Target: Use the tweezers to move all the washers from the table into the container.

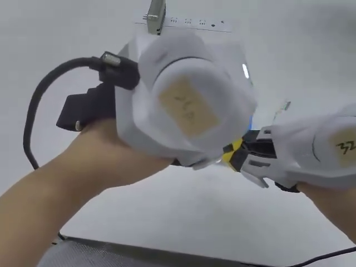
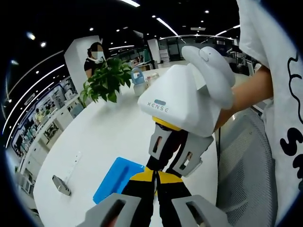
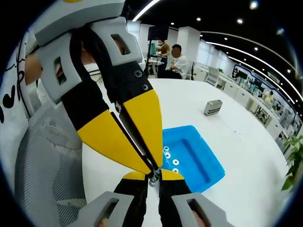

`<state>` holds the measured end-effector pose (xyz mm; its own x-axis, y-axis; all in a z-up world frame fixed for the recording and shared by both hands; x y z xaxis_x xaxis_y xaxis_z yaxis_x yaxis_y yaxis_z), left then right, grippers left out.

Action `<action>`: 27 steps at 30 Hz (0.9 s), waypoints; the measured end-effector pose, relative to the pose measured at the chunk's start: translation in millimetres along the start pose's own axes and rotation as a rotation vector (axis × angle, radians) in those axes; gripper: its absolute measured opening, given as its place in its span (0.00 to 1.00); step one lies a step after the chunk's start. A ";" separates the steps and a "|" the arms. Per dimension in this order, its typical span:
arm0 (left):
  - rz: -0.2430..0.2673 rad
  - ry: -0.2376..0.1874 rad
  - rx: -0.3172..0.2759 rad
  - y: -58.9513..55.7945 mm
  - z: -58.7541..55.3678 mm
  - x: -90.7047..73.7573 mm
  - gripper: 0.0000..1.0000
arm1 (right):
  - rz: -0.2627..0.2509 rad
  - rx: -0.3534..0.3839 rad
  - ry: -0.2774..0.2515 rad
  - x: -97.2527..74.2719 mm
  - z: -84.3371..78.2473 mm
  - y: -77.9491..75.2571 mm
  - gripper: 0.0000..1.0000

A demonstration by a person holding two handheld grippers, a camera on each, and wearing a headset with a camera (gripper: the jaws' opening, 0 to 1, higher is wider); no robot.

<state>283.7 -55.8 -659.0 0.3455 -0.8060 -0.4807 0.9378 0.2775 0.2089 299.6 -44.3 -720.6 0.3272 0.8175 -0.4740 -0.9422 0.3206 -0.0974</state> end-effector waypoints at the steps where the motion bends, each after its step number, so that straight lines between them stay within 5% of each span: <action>1: 0.002 -0.005 0.005 1.1 2.6 -0.7 0.00 | -0.002 -0.001 -0.004 -0.9 1.7 -1.1 0.04; 10: 0.045 -0.054 0.039 16.7 18.6 -0.2 0.00 | -0.057 -0.030 -0.029 -7.4 17.4 -20.7 0.04; 15: 0.069 -0.071 0.041 24.1 18.5 3.7 0.00 | -0.088 -0.039 -0.036 -5.6 20.3 -33.4 0.04; 27: 0.106 -0.056 0.023 26.7 8.5 4.0 0.00 | -0.131 0.002 -0.020 11.6 -1.5 -50.7 0.04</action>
<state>309.8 -56.0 -648.1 0.4393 -0.8008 -0.4070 0.8950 0.3510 0.2755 351.1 -51.8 -722.4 0.4493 0.7778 -0.4394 -0.8909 0.4266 -0.1557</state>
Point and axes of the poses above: the centre of the closed fingertips' face, and the gripper's own axes: x roughly forward along the fingers, y roughly to its left, z roughly out of its top, the point moved 2 cm from there along -x, roughly backward along the fingers, and after that the axes turned 12 degrees about -y, right-handed, at the moved point
